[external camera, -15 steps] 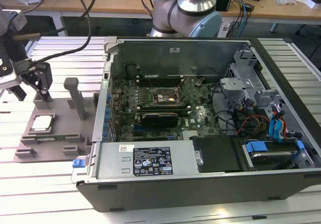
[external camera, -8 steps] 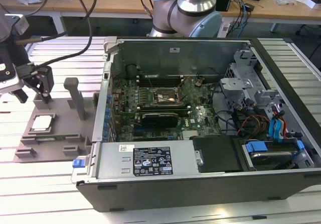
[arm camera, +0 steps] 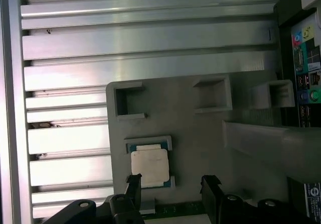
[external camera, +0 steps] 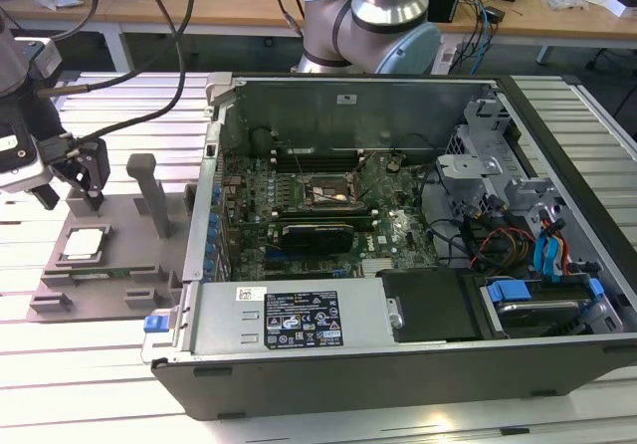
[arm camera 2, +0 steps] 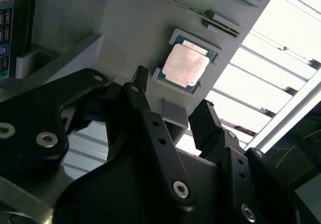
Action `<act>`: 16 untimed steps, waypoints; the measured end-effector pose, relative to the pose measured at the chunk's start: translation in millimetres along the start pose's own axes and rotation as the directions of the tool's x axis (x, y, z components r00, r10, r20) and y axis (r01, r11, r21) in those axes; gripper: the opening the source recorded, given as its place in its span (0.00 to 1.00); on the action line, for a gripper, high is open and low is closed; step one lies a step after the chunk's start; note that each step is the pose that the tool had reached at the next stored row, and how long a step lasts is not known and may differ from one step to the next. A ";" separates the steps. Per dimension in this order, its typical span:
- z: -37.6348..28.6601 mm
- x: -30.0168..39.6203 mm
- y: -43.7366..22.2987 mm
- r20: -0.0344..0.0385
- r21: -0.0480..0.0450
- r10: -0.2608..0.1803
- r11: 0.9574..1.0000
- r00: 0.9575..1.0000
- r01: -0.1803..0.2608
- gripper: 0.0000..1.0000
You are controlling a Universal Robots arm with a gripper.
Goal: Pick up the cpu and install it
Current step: 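Pick up the cpu and move it towards the insertion slot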
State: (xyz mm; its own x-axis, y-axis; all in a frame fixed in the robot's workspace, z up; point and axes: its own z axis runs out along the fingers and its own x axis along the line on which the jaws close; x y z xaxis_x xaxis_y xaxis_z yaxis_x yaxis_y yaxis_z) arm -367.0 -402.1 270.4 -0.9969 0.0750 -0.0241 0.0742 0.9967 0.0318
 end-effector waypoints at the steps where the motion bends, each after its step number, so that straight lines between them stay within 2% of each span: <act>1: 0.0 0.0 0.0 0.000 0.000 0.000 1.000 1.000 0.000 0.60; 7: 0.3 0.0 0.0 0.000 0.000 0.000 1.000 1.000 0.000 0.62; 8: 0.3 0.0 0.0 0.000 0.000 0.000 1.000 1.000 0.000 0.68; 9: 0.5 0.1 0.1 0.001 0.014 -0.004 1.000 1.000 0.004 0.68; 10: 0.3 0.0 0.0 0.002 0.041 -0.017 0.999 1.000 0.017 0.68; 11: 0.4 0.0 0.0 0.004 0.075 -0.038 0.996 0.999 0.038 0.68; 12: 0.6 0.1 0.0 0.003 0.075 -0.045 0.996 0.999 0.044 0.68; 13: 1.8 1.4 -0.2 0.003 0.067 -0.056 0.996 0.998 0.055 0.68; 14: 8.9 6.0 -0.7 0.003 0.060 -0.055 0.997 0.998 0.055 0.68; 16: 9.9 6.1 -0.7 0.003 0.060 -0.055 0.997 0.998 0.055 0.68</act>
State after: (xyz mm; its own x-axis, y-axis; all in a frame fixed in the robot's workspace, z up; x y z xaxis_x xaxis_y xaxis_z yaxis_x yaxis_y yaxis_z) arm -372.9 -402.1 260.2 -0.9994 0.0200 -0.0285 0.0208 0.9994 -0.0292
